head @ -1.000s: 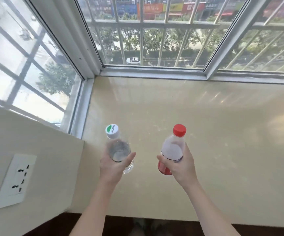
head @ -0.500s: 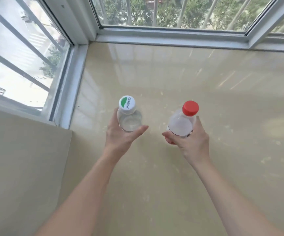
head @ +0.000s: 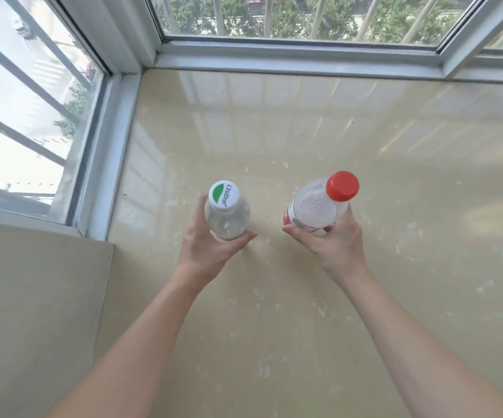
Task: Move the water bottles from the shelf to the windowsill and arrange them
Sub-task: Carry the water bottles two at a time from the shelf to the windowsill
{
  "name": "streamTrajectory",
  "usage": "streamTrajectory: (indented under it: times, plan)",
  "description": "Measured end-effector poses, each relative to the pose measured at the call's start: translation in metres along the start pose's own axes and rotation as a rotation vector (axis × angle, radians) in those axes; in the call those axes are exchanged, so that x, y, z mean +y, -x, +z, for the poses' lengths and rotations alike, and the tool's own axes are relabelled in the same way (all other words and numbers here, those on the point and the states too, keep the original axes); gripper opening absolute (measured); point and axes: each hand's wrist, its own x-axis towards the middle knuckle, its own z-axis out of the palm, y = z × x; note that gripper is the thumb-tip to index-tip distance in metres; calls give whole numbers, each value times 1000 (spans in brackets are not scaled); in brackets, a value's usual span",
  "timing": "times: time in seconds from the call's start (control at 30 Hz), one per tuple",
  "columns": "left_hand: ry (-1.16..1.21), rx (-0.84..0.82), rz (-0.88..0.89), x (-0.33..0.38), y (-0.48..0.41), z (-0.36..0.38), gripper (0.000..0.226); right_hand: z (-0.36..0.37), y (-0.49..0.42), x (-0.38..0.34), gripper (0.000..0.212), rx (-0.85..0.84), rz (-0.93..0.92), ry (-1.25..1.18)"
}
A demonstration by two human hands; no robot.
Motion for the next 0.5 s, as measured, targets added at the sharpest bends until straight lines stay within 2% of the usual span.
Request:
streamTrajectory:
  times: [0.1, 0.2, 0.5]
  plan:
    - [-86, -72, -61, -15, -3, -5, 66, 3, -3, 12, 59, -49, 62, 15]
    - [-129, -96, -103, -21, -6, -5, 71, 8, -8, 25, 52, -79, 136, 23]
    - [-250, -110, -51, -25, -17, -7, 76, 10, -9, 37, 54, -97, 165, 55]
